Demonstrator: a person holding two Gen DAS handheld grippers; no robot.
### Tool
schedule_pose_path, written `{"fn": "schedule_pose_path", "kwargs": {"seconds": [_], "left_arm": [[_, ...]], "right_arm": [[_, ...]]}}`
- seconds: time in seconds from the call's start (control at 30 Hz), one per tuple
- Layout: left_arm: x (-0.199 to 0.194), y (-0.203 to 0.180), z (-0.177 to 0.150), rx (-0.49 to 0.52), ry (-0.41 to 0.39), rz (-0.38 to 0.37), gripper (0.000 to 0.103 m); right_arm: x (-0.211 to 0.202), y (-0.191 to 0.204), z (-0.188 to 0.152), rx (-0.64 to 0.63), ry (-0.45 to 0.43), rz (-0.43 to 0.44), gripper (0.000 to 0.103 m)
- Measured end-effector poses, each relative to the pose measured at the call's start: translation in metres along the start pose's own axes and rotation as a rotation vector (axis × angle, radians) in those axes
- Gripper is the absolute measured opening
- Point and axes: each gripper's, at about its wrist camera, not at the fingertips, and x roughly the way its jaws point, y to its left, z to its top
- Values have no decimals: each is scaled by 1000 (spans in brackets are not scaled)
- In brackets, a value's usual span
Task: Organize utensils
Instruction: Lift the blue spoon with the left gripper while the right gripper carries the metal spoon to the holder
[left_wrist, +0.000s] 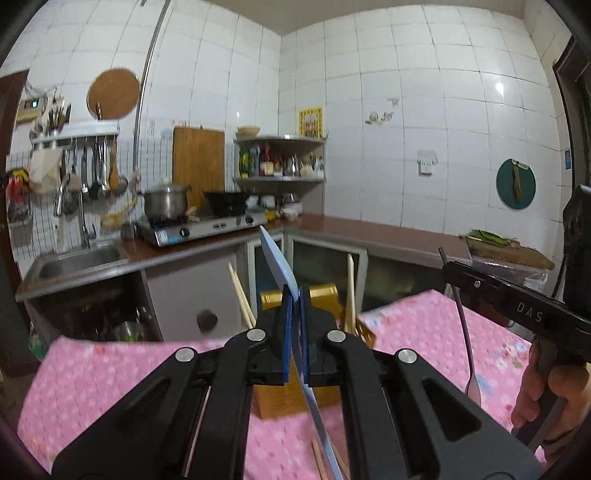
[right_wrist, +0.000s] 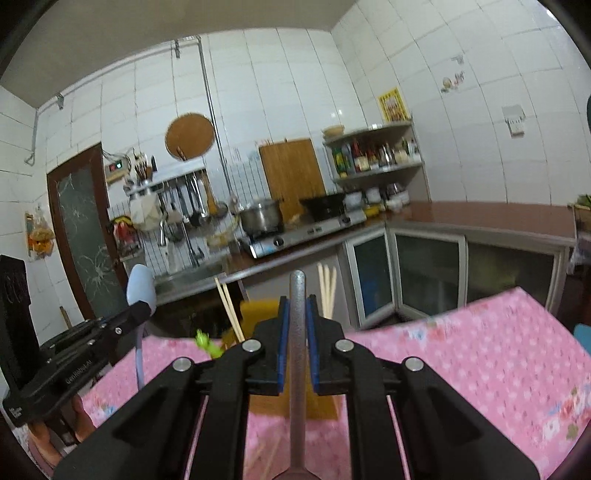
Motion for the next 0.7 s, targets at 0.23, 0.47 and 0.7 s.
{"fn": "schedule_pose_path", "kwargs": {"seconds": [0.23,0.47,0.7], "left_arm": [[23,3,25,14,-81,13,2],[58,15,26,-20,-130,43,2],[99,21,18,-21,-149,138,2]], "right_arm": [[31,7,22,-13,-76,19,9],[70,0,36,22,-151,26,9],[107,-4,33,0,-220,12,9]]}}
